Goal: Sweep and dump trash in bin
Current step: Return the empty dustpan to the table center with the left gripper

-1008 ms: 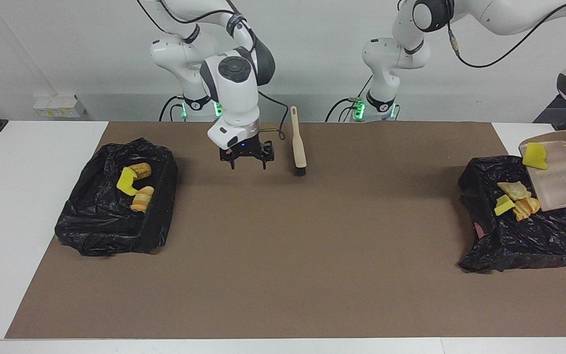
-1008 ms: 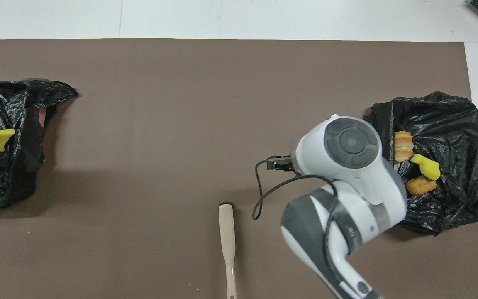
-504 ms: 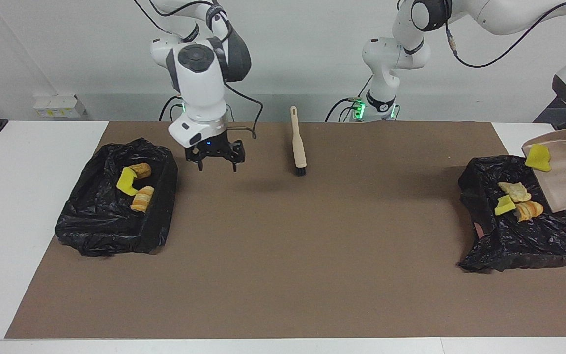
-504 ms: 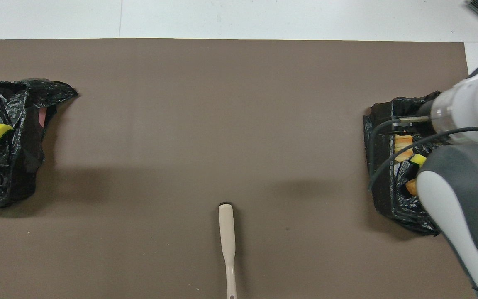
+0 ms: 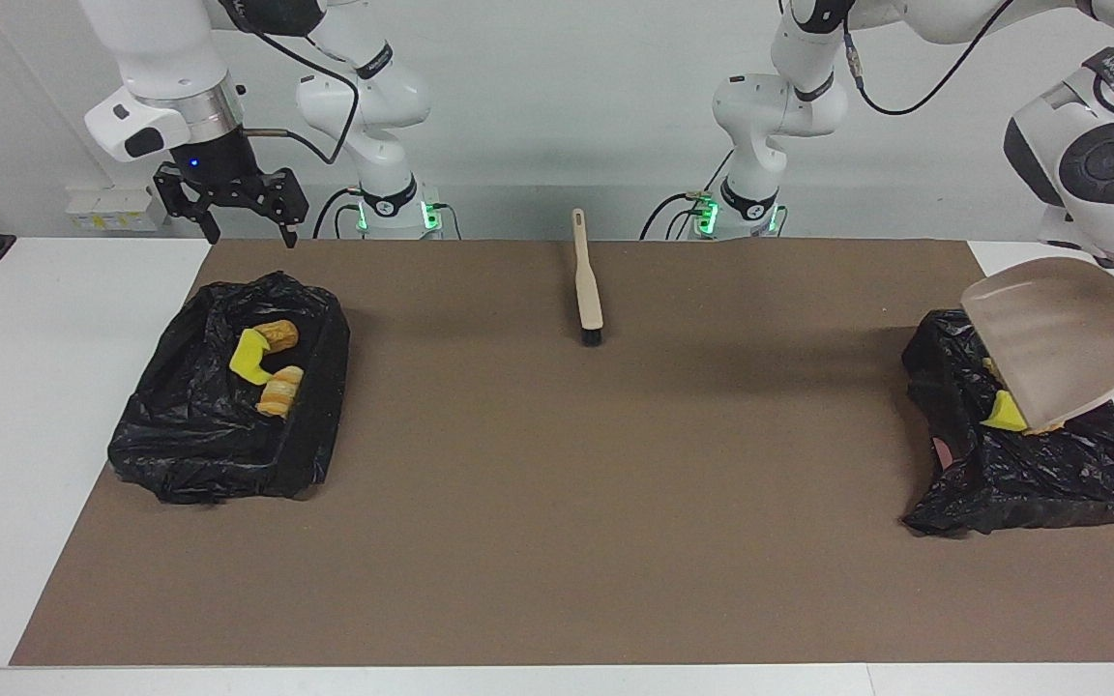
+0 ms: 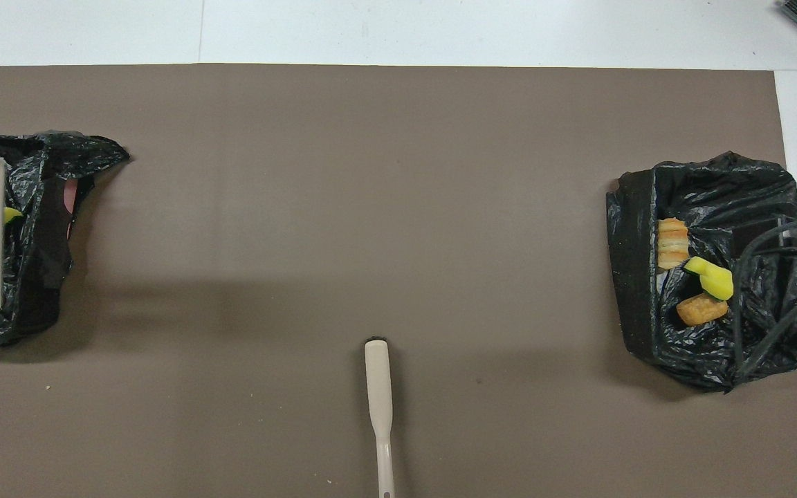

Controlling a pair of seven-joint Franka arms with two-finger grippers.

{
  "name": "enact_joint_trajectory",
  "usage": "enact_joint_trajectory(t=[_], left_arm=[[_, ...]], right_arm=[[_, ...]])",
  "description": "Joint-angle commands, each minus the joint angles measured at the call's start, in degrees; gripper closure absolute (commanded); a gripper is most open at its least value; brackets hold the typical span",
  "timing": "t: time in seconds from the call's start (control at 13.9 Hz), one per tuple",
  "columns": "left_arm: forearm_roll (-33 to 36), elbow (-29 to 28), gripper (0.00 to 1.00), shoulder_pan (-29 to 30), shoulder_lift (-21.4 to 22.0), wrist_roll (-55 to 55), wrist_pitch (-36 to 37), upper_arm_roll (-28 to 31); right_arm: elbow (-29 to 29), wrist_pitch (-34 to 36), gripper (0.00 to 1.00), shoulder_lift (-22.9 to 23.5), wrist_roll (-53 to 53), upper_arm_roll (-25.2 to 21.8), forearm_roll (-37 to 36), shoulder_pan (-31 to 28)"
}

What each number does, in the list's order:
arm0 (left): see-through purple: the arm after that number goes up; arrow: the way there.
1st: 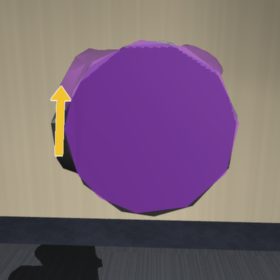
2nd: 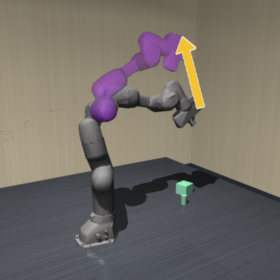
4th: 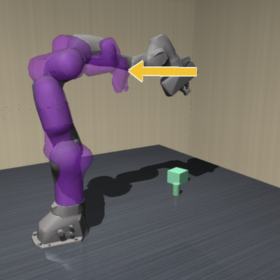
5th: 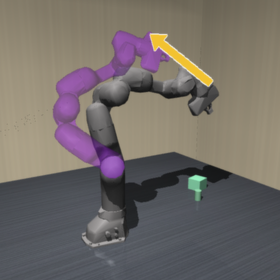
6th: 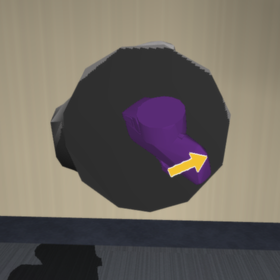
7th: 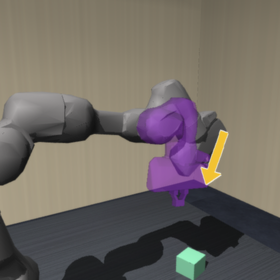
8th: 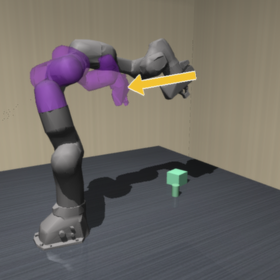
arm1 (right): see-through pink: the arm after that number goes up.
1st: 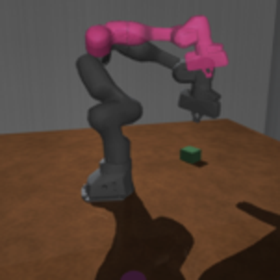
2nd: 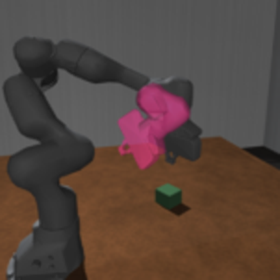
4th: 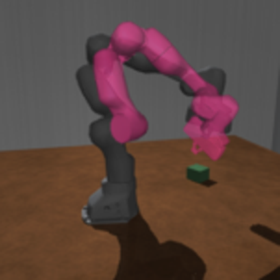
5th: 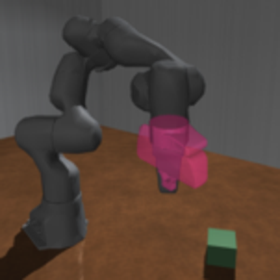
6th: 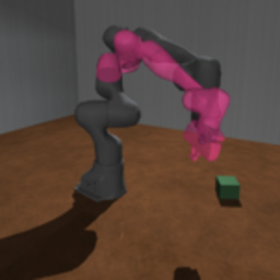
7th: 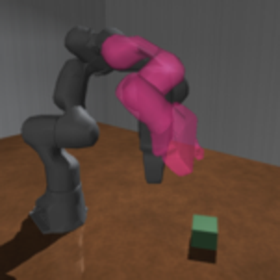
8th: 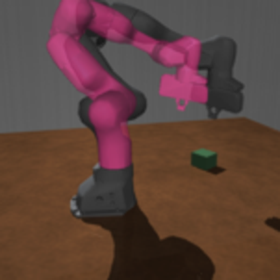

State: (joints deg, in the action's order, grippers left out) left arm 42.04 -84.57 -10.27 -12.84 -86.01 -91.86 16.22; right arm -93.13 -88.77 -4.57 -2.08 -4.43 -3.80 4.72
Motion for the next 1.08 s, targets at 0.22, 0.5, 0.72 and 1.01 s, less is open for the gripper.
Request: enact_joint_trajectory(t=[0.22,0.5,0.72,1.01], left_arm=[[-19.9,-9.7,1.00,-0.3,4.7,31.3,1.1,-7.1],[-29.9,-11.6,1.00,-0.5,2.7,60.0,0.1,-17.5],[-33.9,-11.1,1.00,-0.5,-0.3,81.1,-4.5,-25.8],[-37.5,-10.4,1.00,-0.6,-5.0,100.0,-10.8,-34.5]], right_arm=[[-1.1,0.6,0.00,-0.8,1.4,0.2,2.4,-0.8],[-1.1,0.4,0.00,-0.8,1.4,0.3,2.5,-0.8],[-1.1,0.5,0.00,-0.8,1.4,0.3,2.7,-0.8],[-1.3,0.8,0.00,-0.9,1.3,0.2,3.7,-0.9]])
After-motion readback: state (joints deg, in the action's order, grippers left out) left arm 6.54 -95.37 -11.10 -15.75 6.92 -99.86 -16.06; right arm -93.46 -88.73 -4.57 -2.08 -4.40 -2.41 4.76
